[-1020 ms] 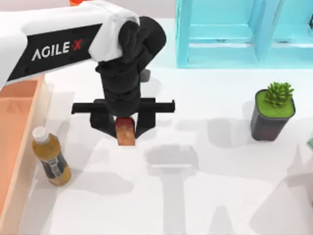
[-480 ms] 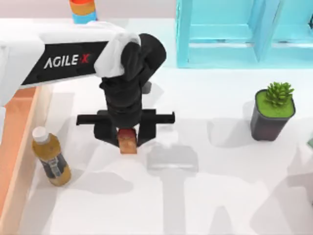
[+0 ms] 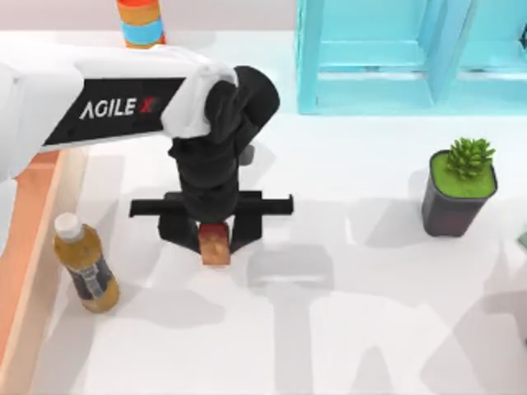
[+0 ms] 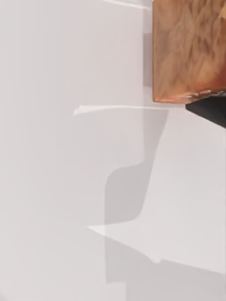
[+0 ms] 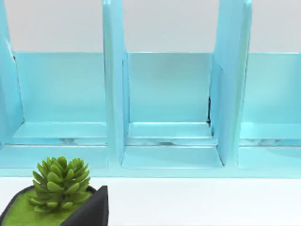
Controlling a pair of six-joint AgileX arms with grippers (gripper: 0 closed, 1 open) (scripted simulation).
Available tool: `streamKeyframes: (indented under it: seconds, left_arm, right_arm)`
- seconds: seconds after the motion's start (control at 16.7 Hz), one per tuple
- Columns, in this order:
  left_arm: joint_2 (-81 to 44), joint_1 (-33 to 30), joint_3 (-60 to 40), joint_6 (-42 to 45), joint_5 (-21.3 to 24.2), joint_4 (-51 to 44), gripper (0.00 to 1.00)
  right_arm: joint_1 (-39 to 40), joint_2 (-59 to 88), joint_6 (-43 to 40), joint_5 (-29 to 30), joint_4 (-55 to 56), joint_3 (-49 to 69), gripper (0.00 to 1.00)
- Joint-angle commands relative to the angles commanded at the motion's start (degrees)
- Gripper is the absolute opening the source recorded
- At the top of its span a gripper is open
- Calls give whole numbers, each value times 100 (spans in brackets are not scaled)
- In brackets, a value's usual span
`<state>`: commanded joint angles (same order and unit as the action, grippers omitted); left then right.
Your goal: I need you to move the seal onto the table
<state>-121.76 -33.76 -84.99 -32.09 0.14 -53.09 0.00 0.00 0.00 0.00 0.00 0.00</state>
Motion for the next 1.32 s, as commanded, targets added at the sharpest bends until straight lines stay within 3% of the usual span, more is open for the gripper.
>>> streamKeyframes:
  seconds: [0.6,1.32]
  left_arm:
    - [0,0,0,0,0,0,98]
    - [1,-4,-217,-13,2,-221,100]
  right_arm:
    - [0,0,0,0,0,0,100]
    - [0,0,0,0,0,0,100]
